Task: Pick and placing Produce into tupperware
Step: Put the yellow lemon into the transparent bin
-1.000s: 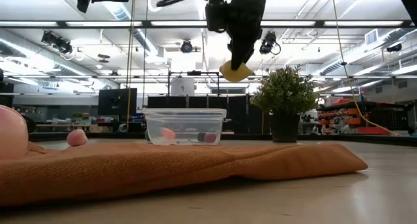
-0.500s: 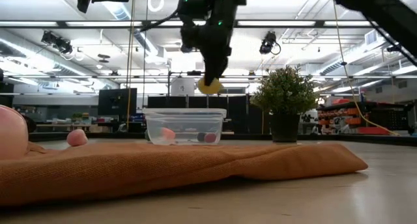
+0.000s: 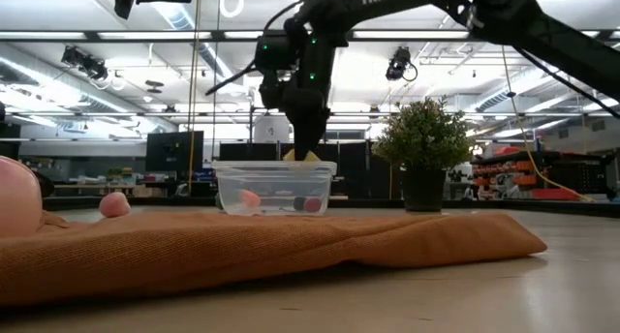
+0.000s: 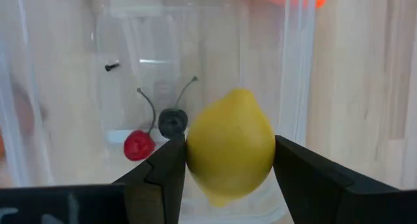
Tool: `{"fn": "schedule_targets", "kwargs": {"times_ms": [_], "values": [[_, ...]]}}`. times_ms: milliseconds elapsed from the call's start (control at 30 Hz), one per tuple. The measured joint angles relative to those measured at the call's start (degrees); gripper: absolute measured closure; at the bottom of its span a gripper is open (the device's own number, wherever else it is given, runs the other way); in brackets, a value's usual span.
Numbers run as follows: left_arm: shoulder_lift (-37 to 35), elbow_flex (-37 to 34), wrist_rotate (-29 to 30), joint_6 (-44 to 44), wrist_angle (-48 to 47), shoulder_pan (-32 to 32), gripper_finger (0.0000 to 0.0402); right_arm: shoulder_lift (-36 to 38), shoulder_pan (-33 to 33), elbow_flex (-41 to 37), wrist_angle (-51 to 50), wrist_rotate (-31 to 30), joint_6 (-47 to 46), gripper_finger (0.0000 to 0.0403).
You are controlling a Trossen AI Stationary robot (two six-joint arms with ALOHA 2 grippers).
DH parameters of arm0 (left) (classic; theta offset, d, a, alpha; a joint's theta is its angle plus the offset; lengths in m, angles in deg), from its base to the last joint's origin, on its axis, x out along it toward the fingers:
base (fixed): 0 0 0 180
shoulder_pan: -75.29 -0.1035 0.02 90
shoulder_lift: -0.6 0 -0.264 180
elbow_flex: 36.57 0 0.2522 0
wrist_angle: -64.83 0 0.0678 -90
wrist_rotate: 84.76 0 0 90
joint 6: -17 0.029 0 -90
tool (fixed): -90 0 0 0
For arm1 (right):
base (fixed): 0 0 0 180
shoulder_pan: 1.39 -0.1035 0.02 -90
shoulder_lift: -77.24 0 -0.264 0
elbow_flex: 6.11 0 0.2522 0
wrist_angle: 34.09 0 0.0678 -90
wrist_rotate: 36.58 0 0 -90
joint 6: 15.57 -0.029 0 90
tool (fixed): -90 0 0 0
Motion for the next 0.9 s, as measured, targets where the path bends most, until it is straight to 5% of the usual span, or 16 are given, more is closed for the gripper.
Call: {"fn": "schedule_targets", "kwargs": {"times_ms": [900], "values": [[0.00, 0.00, -0.02, -0.09, -0.71, 0.02, 0.0361, -2.78, -0.22, -0.06, 5.85, 0.96, 0.46, 0.0229]]}}
